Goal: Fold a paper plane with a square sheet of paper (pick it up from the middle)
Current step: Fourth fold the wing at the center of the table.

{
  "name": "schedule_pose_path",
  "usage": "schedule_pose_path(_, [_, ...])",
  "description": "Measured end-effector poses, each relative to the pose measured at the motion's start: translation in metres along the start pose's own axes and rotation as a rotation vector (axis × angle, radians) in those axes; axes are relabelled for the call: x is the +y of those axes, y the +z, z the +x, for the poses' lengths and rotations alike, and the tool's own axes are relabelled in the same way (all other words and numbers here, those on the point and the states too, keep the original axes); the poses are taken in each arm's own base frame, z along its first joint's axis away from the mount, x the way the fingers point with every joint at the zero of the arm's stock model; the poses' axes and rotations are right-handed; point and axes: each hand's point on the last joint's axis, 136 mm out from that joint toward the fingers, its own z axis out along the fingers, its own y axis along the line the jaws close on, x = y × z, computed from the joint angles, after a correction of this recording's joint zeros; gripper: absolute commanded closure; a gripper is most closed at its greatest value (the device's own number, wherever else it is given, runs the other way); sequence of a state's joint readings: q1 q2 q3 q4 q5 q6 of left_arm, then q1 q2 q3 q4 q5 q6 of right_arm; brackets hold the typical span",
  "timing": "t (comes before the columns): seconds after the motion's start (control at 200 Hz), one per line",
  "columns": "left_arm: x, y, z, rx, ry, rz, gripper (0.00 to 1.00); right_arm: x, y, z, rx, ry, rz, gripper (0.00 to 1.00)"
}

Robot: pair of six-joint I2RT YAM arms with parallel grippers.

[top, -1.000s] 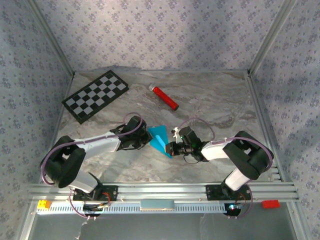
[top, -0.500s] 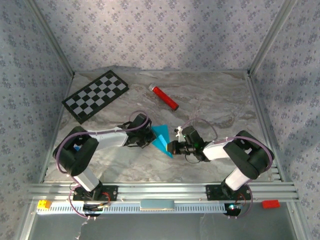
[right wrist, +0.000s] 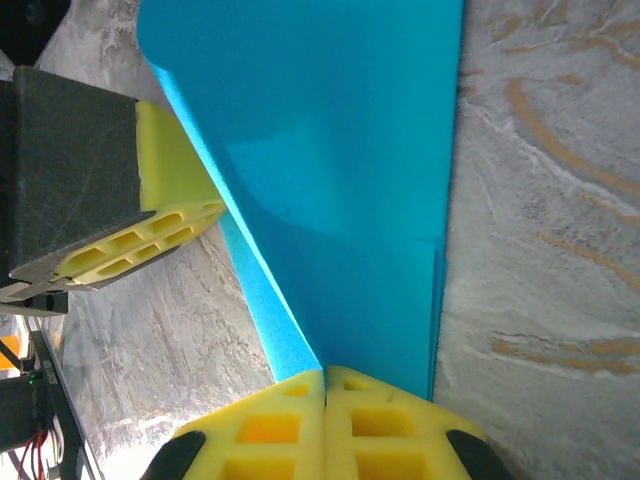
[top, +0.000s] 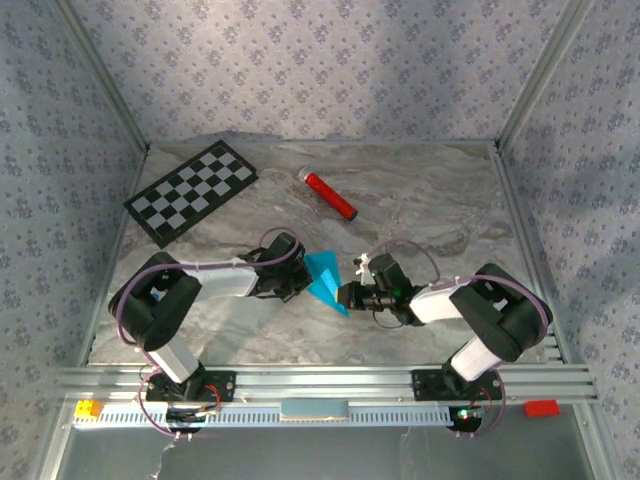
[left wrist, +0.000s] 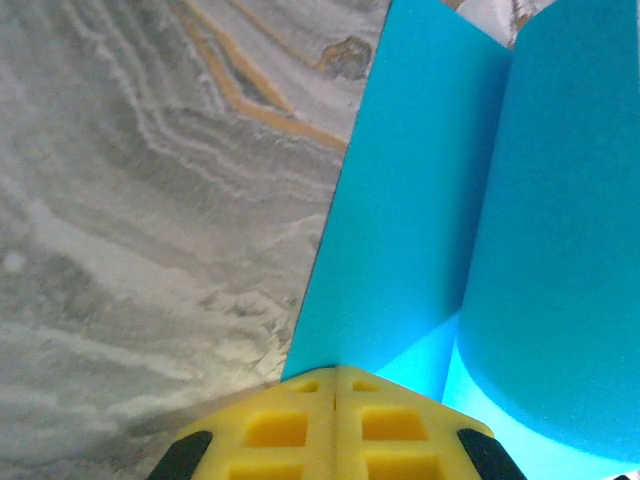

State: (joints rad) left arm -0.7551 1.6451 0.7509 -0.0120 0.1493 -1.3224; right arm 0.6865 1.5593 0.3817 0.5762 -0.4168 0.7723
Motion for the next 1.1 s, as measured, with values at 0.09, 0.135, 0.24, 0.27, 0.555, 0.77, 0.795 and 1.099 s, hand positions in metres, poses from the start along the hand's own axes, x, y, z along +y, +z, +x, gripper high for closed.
schedule_pose_path(0.09, [0.0005,-0.0005,0.0009,-0.004,-0.003,-0.003,0.98,0.0002,-0.0001,-0.0001,-0.002,0.005,-0.002,1.0])
schedule_pose_path(0.135, [0.0006,-0.0008,0.0014,-0.006,-0.001,-0.005,0.98,0.0001,-0.0001,0.0,-0.001,0.007,-0.001,1.0])
schedule_pose_path(0.24, [0.0015,-0.0012,0.0021,-0.012,0.002,-0.011,0.98,-0.0004,-0.0003,0.0003,-0.001,0.013,-0.001,1.0])
schedule_pose_path(0.27, [0.0015,-0.0014,0.002,-0.013,0.001,-0.011,0.98,-0.0006,-0.0003,0.0003,-0.002,0.016,-0.001,1.0])
schedule_pose_path(0.555, [0.0043,-0.0032,0.0037,-0.024,-0.004,-0.016,0.98,-0.0009,-0.0008,0.0004,-0.006,0.032,-0.004,1.0])
schedule_pose_path(0.77, [0.0066,-0.0044,0.0037,-0.029,-0.006,-0.024,0.98,-0.0034,-0.0001,-0.0008,-0.006,0.053,-0.006,1.0])
schedule_pose_path(0.795, [0.0067,-0.0045,0.0035,-0.03,-0.006,-0.024,0.98,-0.0034,0.0002,-0.0009,-0.006,0.053,-0.008,1.0])
schedule_pose_path(1.099, [0.0084,-0.0056,0.0028,-0.036,-0.003,-0.031,0.94,-0.0033,0.0019,-0.0004,0.011,0.075,-0.037,1.0])
